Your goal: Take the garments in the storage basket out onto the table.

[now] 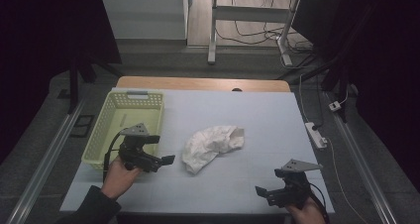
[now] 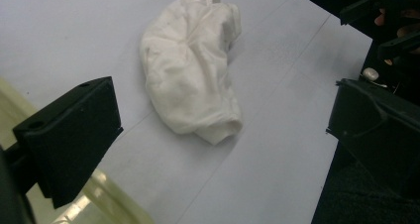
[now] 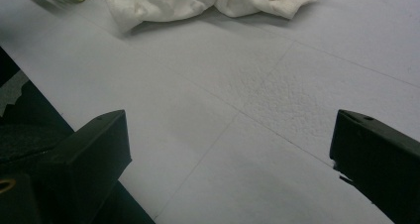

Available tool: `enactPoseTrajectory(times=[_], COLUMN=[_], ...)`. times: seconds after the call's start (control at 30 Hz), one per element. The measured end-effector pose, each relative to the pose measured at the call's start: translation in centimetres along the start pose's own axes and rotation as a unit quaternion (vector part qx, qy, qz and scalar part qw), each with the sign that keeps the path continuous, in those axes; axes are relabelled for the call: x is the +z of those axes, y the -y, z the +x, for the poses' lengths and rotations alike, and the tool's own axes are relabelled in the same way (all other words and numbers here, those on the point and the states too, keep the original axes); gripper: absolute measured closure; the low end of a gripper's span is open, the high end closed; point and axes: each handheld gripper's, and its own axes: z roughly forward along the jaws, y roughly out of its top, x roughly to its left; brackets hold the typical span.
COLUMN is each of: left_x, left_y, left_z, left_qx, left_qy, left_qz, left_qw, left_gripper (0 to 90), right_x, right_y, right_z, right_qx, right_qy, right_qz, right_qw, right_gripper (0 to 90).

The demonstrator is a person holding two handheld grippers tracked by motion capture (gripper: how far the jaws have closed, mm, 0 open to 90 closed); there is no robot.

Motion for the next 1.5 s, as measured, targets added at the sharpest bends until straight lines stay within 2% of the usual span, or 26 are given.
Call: enactPoseTrajectory(times=[0.27,0.63,1.5], left_x=[-1.4,-3.2,-7.9], left_y=[1.4,3.7,8.5], left_z=[0.3,0.7,0.9], left_qx=[-0.014,-0.033,-0.073], left_qy=[-0.009,-0.030,-0.066], left_qz=[-0.013,-0.015,-0.032], left_qw=[0.9998,0.9989,0.9946], left_gripper=[0.1,0.3,0.6], right_x=[0.0,0.0,0.1], right_y=[0.0,0.0,0.0], right_z=[0.0,0.0,0.1], right_qx=[0.000,-0.001,-0.003], right_qy=[0.000,0.002,0.002], right_qz=[0.001,0.003,0.007], right_qw=[1.0000,1.0000,1.0000], right_gripper=[1.8,1.8,1.8])
